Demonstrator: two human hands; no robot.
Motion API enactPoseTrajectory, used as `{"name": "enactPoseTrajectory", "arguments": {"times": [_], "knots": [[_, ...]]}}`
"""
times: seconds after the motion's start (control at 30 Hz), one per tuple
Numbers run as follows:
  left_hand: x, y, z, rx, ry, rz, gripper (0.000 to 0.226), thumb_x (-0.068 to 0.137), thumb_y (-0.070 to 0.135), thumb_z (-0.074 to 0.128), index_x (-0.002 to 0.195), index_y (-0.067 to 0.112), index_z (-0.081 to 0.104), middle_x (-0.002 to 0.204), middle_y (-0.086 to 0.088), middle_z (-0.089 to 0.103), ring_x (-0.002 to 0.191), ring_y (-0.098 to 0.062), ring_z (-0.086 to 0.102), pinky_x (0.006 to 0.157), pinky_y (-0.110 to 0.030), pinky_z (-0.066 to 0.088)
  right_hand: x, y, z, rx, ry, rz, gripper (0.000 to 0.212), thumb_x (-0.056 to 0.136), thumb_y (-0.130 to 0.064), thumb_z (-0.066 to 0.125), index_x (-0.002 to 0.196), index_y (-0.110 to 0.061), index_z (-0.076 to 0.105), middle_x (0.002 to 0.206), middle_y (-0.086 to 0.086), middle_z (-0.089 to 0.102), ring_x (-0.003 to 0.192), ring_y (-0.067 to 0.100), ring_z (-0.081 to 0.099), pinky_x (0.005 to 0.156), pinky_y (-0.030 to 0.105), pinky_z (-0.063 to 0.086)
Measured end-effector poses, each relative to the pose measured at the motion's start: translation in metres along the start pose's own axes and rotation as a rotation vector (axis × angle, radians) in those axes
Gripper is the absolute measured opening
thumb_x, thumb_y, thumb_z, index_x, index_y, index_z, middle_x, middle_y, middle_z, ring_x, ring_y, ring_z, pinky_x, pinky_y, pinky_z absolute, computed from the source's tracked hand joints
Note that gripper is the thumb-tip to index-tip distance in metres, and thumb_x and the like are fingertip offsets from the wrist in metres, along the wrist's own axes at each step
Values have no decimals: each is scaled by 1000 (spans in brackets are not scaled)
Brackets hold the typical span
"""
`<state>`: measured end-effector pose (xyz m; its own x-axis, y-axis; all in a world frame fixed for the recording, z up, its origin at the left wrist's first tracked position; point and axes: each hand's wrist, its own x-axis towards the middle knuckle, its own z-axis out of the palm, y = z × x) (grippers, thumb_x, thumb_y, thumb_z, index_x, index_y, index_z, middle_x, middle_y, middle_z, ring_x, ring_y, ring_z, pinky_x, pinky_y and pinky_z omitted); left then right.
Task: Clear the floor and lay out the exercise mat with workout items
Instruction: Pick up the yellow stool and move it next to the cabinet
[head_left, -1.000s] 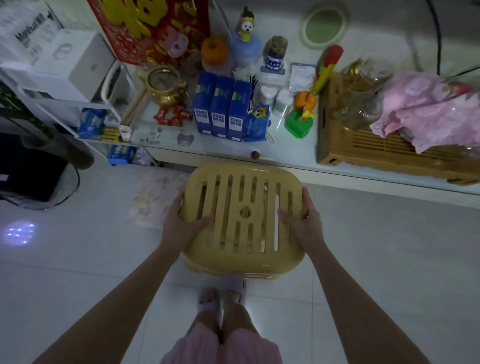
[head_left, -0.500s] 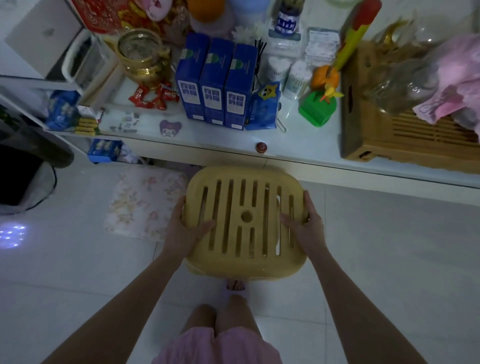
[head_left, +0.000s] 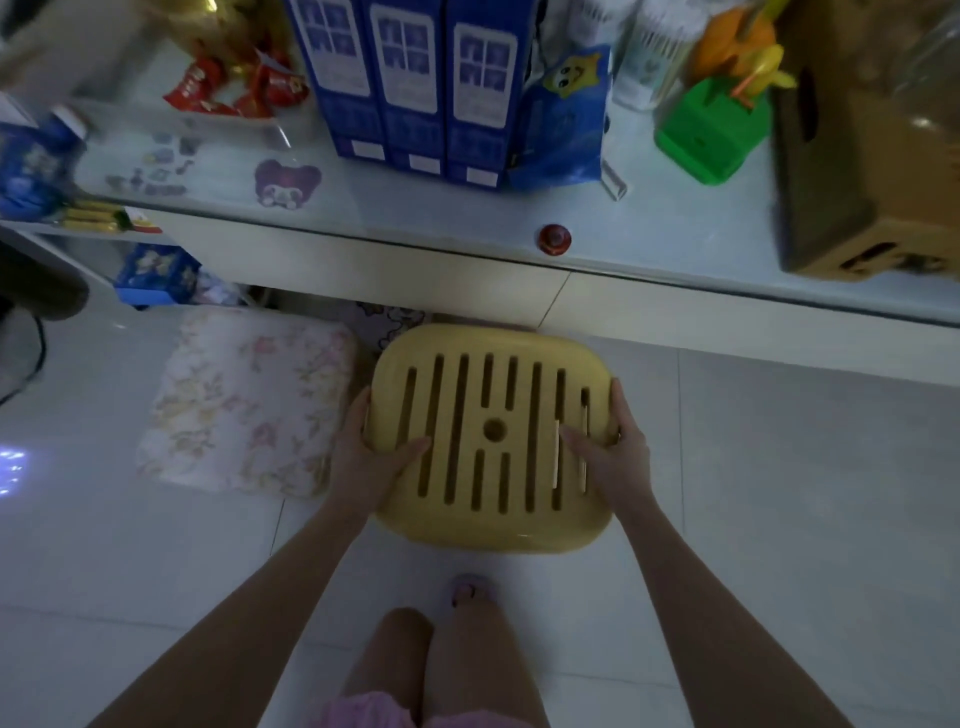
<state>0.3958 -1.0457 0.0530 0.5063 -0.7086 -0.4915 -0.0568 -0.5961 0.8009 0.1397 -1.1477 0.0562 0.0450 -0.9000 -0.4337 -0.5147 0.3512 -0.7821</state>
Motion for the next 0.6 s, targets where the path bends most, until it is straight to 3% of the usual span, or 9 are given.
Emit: {"name": "enactPoseTrajectory", "arguments": {"times": [0.13, 0.4, 0.6], "knots": [[14, -21, 11, -8, 10, -3, 94, 67, 38, 81, 142, 39, 26, 120, 18, 42, 109, -7, 40, 81, -24, 37, 13, 21, 14, 5, 0, 6, 91, 80, -33, 73, 150, -35, 13, 129, -7, 48, 119, 17, 45, 91, 34, 38], [36, -56, 27, -55, -15, -46, 96, 66, 37, 81, 143, 40, 24, 125, 14, 42, 114, -12, 42, 90, -37, 41, 31, 51, 29, 13, 6, 19, 90, 81, -32, 72, 150, -35, 13, 133, -3, 50, 120, 21, 49, 96, 46, 46], [44, -64, 35, -62, -5, -41, 94, 68, 33, 80, 143, 38, 24, 131, 9, 46, 116, -13, 45, 94, -41, 43, 40, 62, 38, 29, 25, 19, 89, 81, -31, 72, 149, -35, 15, 122, -10, 49, 110, 13, 48, 89, 35, 46]]}}
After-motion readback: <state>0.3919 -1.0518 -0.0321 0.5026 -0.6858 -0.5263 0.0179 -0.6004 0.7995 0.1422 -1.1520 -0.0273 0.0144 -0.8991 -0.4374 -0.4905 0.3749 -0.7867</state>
